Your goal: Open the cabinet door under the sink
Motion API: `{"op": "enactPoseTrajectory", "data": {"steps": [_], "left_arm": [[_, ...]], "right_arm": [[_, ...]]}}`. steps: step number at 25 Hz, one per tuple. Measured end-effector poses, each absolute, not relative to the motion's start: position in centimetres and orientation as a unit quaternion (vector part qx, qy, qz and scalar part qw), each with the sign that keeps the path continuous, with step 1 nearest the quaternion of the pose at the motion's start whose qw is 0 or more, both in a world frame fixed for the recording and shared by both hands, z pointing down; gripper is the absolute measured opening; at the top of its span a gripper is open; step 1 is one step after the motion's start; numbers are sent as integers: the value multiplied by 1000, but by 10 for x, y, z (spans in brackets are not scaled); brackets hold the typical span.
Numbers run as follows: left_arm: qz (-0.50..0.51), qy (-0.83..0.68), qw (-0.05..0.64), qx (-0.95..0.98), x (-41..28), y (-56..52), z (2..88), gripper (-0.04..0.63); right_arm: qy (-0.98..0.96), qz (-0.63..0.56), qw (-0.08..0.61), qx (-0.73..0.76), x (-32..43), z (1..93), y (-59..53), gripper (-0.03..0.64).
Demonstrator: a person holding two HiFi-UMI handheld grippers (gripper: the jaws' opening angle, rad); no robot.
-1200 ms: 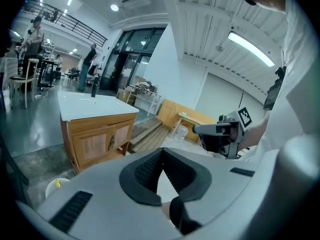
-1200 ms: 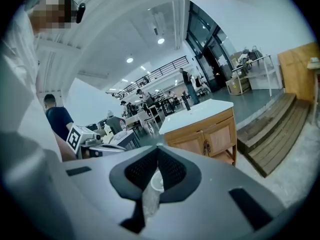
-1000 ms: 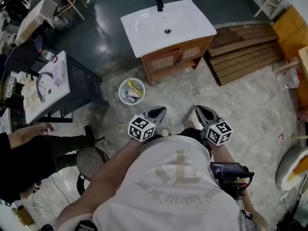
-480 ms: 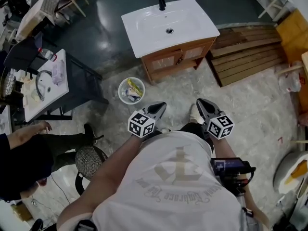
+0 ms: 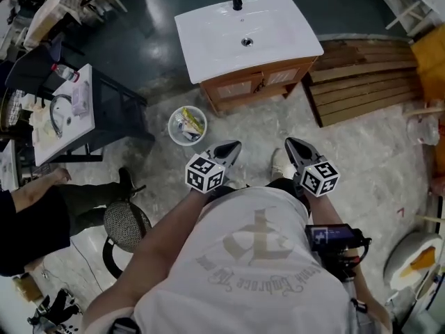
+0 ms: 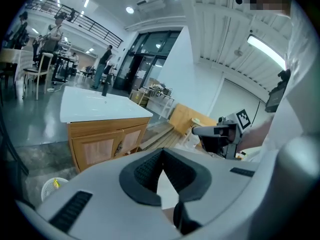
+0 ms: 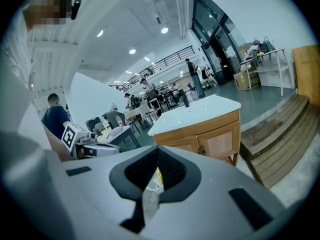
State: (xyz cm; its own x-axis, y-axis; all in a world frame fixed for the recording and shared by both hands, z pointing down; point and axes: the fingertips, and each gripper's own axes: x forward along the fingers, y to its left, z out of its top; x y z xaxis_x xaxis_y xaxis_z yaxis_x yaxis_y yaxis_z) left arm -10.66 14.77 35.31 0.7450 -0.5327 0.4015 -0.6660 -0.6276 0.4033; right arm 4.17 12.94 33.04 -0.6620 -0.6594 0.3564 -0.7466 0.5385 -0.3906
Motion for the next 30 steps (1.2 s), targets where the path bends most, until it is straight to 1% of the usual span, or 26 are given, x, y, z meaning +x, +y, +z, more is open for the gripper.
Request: {"op": "enactPoseTrajectory", "data": {"steps": [5, 13, 19, 24, 30], "left_arm": [[135, -357, 294, 877, -69, 97, 365, 11], [147, -380, 304, 861, -30, 51, 374, 11], [155, -412, 317, 840, -2, 20, 384, 11], [156, -442, 332, 819, 9, 16, 397, 11], [154, -470, 360, 791, 38, -10, 420, 11]], "right_arm": [[-878, 279, 95, 378, 81, 342, 65, 12], [-893, 271, 117, 341, 104, 356, 2, 14], [-905, 284, 127, 289, 114, 375, -31, 12], [-915, 285, 148, 243, 115, 391, -36, 14], [-917, 292, 167, 216, 147, 419, -78, 14]]}}
